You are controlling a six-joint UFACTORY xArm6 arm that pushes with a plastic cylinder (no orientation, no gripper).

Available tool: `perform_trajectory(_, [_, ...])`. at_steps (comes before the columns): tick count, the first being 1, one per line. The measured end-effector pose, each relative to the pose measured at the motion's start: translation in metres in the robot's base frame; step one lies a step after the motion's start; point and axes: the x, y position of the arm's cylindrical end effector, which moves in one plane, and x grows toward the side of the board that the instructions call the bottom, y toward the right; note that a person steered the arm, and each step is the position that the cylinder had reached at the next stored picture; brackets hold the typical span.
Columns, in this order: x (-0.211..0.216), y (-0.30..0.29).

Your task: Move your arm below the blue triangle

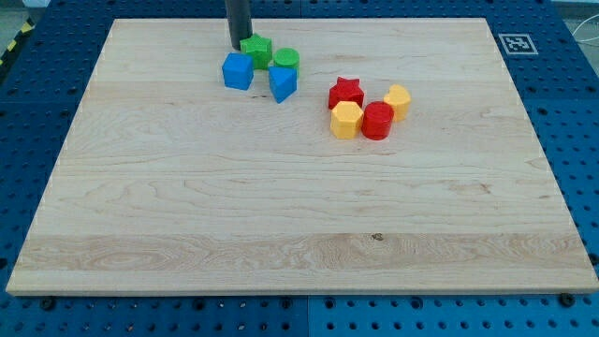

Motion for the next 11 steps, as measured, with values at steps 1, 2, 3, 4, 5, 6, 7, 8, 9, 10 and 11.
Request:
perform_trajectory(1, [0.012, 0.0])
perform_trajectory(2, [0.011, 0.0])
perform_trajectory(3, [-0.01, -0.02])
perform_trajectory(4, [-0.016, -0.045])
perform_trajectory(5, [-0.014, -0.071])
perform_trajectory(6, [-0.004, -0.088])
perform_trajectory(7, [0.019, -0.088])
perform_trajectory(8, [0.042, -0.082])
perform_trajectory(9, [0.058, -0.064])
perform_trajectory(10, [0.075, -0.05])
perform_trajectory(11, [0.098, -0.036])
